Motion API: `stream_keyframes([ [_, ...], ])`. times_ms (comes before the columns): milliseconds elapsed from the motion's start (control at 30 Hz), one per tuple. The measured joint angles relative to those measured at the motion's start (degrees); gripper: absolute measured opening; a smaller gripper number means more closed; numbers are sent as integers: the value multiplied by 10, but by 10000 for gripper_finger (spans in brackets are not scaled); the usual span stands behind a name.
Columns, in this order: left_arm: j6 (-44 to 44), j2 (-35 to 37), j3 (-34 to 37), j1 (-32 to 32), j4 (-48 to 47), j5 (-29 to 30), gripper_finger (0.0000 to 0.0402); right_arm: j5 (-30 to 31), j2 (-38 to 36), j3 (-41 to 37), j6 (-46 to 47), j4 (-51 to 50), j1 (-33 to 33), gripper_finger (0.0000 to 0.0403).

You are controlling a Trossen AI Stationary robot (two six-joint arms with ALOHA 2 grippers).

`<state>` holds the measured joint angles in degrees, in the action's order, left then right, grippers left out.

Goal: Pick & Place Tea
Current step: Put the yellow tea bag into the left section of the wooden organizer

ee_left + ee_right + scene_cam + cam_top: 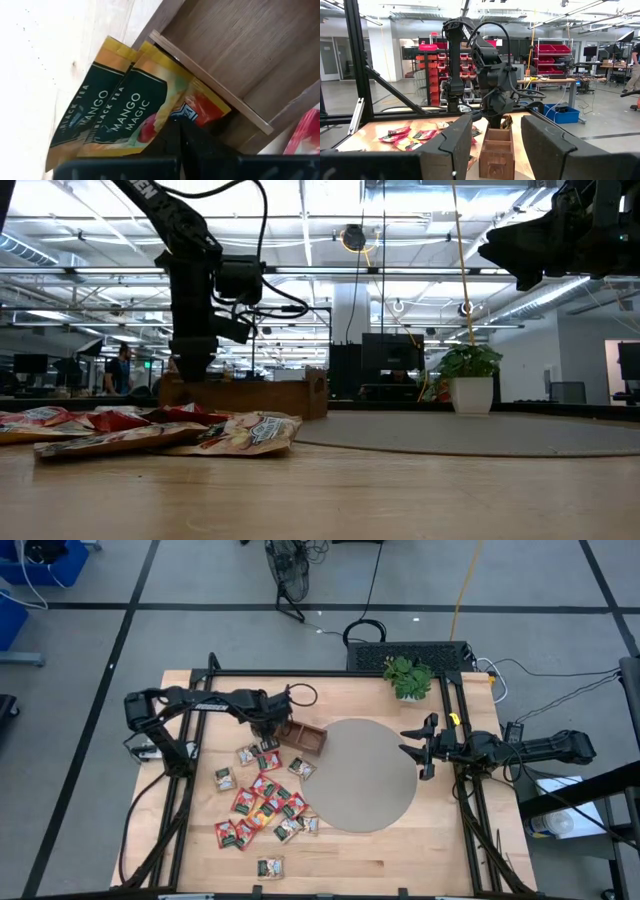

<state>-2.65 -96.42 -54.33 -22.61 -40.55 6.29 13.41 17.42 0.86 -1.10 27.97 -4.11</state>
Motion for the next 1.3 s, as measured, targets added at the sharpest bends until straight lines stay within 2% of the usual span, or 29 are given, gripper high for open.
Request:
stream_keyframes([
  [133,4,1,1,2,4,9,1,0,0,0,0,0,0,155],
  [567,14,-2,4,38,34,127,1,0,0,0,0,0,0,155],
  [667,16,-2,4,43,36,126,1,0,0,0,0,0,0,155],
  [767,27,-1,3,43,38,89,2,0,0,0,0,0,0,155],
  [833,35,-1,3,43,40,85,2,0,0,0,0,0,0,155],
  [1300,72,-2,3,60,52,159,4,0,0,0,0,0,0,155],
])
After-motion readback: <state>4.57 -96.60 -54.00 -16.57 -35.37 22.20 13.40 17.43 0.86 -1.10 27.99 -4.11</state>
